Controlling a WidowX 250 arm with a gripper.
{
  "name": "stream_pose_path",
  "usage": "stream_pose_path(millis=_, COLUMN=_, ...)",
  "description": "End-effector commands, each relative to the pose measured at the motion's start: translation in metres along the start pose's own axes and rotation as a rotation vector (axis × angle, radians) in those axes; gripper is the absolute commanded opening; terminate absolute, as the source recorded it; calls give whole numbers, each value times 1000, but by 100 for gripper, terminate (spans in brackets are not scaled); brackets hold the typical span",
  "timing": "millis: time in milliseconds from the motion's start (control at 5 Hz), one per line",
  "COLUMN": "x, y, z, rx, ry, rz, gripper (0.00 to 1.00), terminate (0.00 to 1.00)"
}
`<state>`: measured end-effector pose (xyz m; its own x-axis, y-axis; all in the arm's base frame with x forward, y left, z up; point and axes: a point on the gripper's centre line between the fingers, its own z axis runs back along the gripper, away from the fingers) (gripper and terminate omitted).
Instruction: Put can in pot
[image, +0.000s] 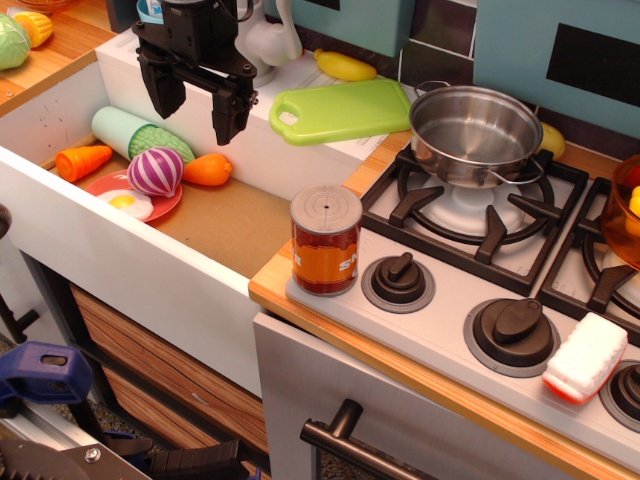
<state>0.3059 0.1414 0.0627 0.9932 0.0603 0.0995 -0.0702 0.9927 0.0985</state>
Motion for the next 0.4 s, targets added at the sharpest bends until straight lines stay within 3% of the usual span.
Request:
stream_pose_path(millis=0, x=0, y=0, z=0, rx=0, ry=0, rz=0, gripper=100, terminate=0)
stream_pose_path(millis=200, x=-1, y=-13, z=18, rx=6, ry=13, rz=7, gripper=100, terminate=0)
